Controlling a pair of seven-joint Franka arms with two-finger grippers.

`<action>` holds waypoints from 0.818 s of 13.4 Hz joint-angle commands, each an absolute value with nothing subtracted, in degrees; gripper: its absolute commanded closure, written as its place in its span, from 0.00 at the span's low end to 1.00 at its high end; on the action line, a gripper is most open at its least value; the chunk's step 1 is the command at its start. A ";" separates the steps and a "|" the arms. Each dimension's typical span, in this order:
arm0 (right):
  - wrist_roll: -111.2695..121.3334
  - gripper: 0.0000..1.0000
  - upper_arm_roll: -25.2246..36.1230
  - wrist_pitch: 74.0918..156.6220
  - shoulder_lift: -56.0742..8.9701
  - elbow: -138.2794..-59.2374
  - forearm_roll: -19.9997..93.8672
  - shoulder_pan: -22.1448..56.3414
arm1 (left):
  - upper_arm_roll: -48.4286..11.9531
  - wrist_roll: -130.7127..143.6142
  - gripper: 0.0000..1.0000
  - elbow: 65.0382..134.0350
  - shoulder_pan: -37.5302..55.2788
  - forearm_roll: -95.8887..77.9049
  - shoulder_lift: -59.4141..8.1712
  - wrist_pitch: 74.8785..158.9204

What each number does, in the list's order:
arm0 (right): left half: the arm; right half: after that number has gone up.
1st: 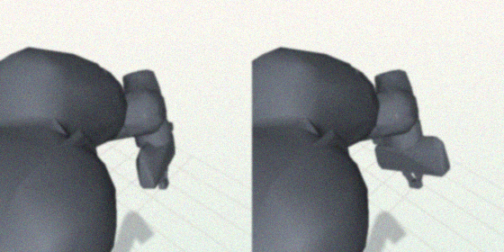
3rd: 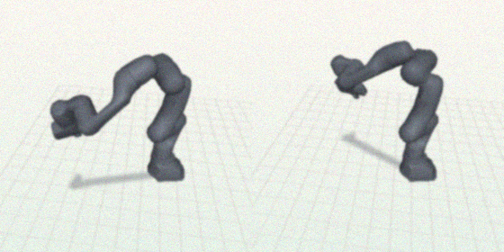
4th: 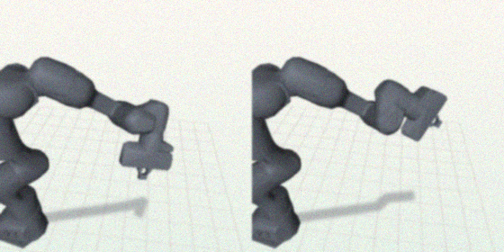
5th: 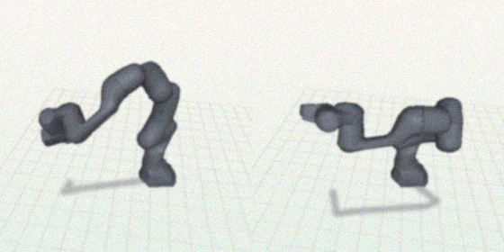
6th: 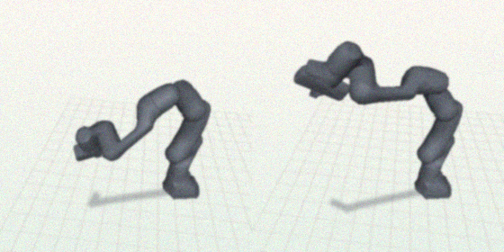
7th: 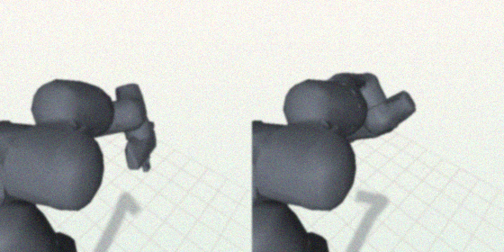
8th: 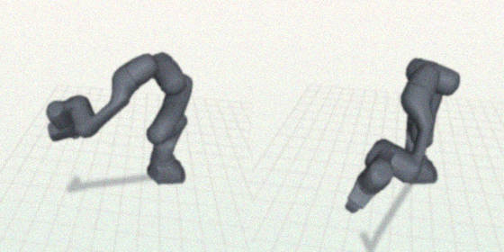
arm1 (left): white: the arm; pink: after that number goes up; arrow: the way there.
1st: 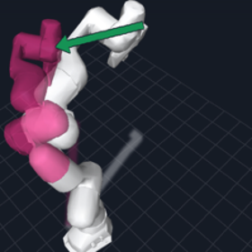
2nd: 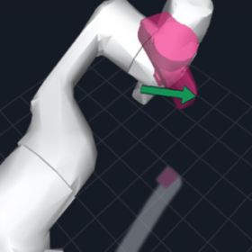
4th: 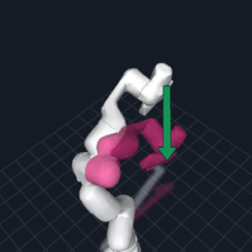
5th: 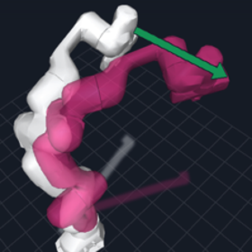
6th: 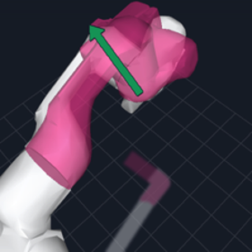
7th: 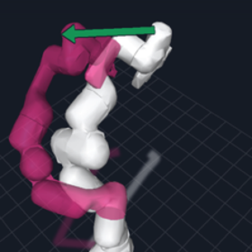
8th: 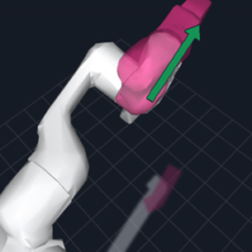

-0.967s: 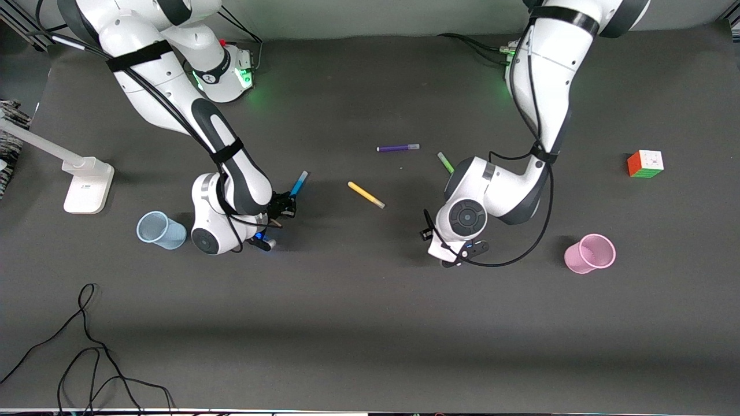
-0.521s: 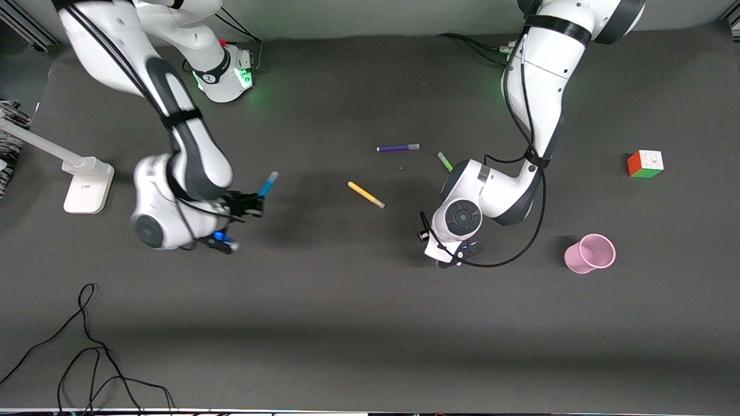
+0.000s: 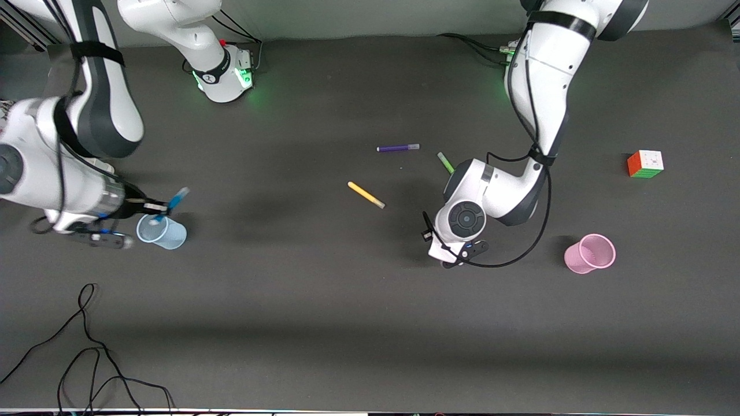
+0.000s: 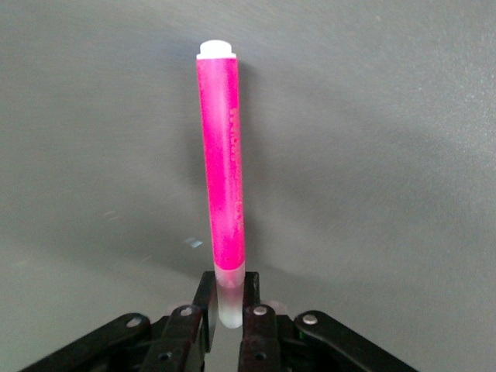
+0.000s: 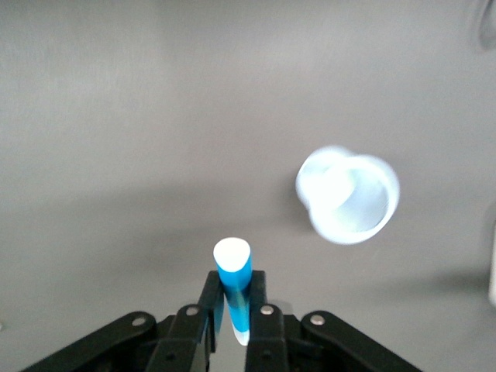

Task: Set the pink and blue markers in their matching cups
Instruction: 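Lower the blue marker into the cup while the left gripper carries pink marker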

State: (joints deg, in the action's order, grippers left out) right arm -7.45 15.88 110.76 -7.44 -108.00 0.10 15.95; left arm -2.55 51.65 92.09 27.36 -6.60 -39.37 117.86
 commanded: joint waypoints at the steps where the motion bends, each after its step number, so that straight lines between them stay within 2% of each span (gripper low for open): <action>1: 2.68 1.00 19.23 123.44 -0.81 -118.27 -2.81 16.79 | -2.29 51.95 1.00 88.27 24.10 -6.59 -33.32 104.73; 5: 15.26 1.00 24.68 142.17 1.58 -129.18 -2.81 16.79 | -2.20 39.77 1.00 79.38 15.50 -6.59 -31.56 83.45; 9: 18.37 1.00 26.81 155.35 1.58 -138.93 -2.20 16.79 | -2.46 22.19 1.00 79.28 2.67 -7.90 -31.46 77.35; 11: 18.37 1.00 26.81 160.03 0.44 -140.10 -2.20 16.70 | -2.37 17.86 1.00 79.28 -1.74 -11.06 -33.04 76.38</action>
